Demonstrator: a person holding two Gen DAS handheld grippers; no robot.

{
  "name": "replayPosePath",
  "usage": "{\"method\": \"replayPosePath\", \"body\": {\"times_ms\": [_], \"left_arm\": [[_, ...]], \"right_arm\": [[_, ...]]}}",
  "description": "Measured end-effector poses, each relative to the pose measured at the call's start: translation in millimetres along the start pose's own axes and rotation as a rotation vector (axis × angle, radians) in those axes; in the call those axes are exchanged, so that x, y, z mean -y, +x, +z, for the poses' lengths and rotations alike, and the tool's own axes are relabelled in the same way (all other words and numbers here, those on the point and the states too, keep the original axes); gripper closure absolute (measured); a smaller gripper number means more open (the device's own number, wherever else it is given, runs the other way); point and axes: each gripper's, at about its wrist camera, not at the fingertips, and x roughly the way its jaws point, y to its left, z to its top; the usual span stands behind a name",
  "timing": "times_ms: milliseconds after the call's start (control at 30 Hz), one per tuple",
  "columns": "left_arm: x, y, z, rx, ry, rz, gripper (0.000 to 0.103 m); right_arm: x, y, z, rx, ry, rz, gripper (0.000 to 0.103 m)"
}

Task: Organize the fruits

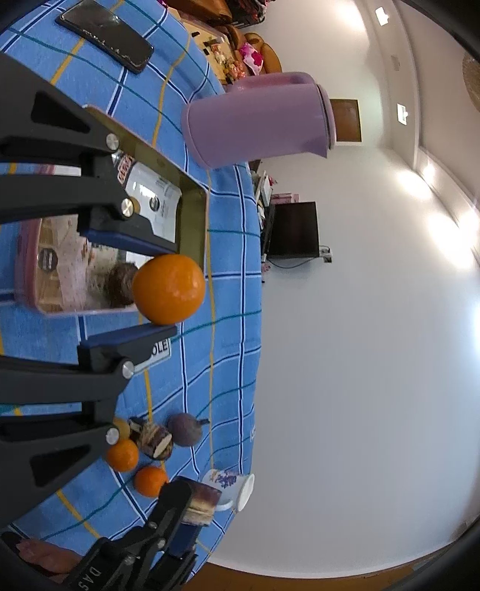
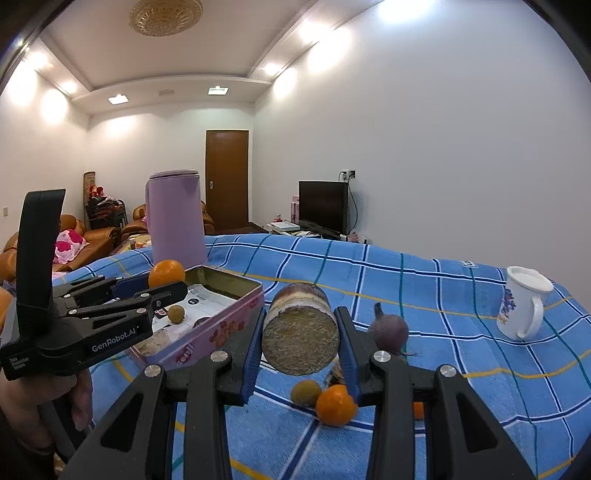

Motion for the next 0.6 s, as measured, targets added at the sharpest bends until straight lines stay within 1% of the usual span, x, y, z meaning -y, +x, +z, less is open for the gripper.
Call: {"method": "replayPosePath", "body": {"times_ms": [600], "left_arm": [[-32.7, 11.2, 1.3, -0.042, 0.0, 0.071, 0.065]], "right_arm": [[-35.6, 35.1, 11.6, -0.015, -0.048, 0.078, 0.064]]}}
